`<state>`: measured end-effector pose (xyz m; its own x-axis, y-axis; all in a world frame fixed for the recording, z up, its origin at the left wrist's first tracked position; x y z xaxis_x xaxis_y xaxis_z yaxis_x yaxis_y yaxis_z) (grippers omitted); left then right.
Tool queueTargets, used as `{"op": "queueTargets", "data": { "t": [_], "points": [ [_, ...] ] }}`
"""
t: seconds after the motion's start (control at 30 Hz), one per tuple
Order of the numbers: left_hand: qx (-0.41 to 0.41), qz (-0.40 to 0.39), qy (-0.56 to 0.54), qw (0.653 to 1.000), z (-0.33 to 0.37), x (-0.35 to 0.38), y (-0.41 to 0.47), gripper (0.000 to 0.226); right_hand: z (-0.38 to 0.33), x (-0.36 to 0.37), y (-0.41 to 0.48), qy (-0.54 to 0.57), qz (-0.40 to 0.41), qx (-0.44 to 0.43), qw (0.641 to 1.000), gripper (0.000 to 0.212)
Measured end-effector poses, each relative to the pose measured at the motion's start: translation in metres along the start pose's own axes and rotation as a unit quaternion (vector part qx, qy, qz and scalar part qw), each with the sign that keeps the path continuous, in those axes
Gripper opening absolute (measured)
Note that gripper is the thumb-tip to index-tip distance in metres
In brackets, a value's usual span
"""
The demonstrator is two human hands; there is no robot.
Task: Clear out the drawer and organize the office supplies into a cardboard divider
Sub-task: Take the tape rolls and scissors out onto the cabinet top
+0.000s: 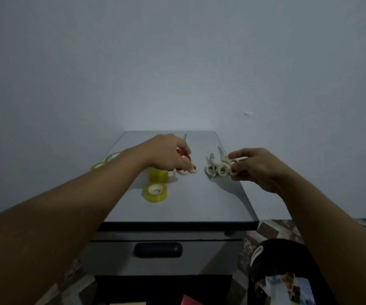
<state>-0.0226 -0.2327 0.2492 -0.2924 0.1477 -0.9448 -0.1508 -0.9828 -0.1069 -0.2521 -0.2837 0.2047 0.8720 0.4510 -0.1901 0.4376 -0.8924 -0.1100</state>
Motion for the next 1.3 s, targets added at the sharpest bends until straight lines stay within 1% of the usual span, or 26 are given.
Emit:
{"op": "queueTargets", "data": {
  "t": [0.1, 0.17, 0.27, 0.37, 0.43, 0.53, 0.77, 0.97, 1.1, 1.2, 1.3],
  "points": [
    [-0.013, -0.03, 0.044, 0.999, -0.001, 0.003, 0.04, 0.053, 0.001, -0.002, 0.033, -0.024, -0.001, 0.018, 1.0, 0.03],
    [-0.026, -0.053, 0.085, 0.995, 0.0, 0.007, 0.059, 0.057, 0.0, -0.001, 0.048, -0.038, -0.005, 0.028, 0.999, 0.028],
    [-0.045, -0.081, 0.103, 0.99, -0.002, 0.013, 0.078, 0.061, -0.003, 0.0, 0.061, -0.07, -0.004, 0.037, 0.997, 0.022],
    [-0.057, -0.103, 0.125, 0.985, -0.005, 0.019, 0.085, 0.059, -0.004, 0.0, 0.067, -0.138, 0.006, 0.041, 0.99, 0.021],
    [-0.057, -0.106, 0.127, 0.985, -0.005, 0.021, 0.085, 0.06, -0.004, 0.001, 0.069, -0.19, 0.019, 0.042, 0.981, 0.02],
    [-0.057, -0.102, 0.127, 0.985, -0.005, 0.023, 0.084, 0.064, -0.003, 0.002, 0.07, -0.237, 0.027, 0.046, 0.97, 0.018],
    [-0.059, -0.112, 0.133, 0.983, -0.003, 0.025, 0.082, 0.069, 0.003, 0.008, 0.066, -0.252, 0.021, 0.05, 0.966, 0.018],
    [-0.048, -0.089, 0.108, 0.989, -0.004, 0.019, 0.075, 0.071, 0.002, 0.013, 0.057, -0.254, 0.019, 0.028, 0.967, 0.02],
    [-0.038, -0.064, 0.093, 0.993, -0.005, 0.009, 0.065, 0.062, 0.003, 0.013, 0.051, -0.241, 0.026, 0.021, 0.97, 0.021],
    [-0.03, -0.039, 0.07, 0.996, -0.006, -0.001, 0.053, 0.051, 0.005, 0.014, 0.047, -0.234, 0.04, 0.014, 0.971, 0.026],
    [-0.03, -0.014, 0.04, 0.999, -0.008, -0.01, 0.038, 0.048, 0.007, 0.014, 0.043, -0.237, 0.048, 0.001, 0.97, 0.034]
  ]
}}
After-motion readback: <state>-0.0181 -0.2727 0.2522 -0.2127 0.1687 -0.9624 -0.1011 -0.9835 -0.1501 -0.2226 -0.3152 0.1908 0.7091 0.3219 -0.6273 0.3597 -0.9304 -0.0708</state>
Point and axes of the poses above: each hand's wrist, its own y-axis towards the middle knuckle, its own x-axis out of the palm, z = x × y, the point moved 4 cm from there along y, towards the middle knuckle, and after that the axes turned 11 degrees about -z, right-handed, at the moved point
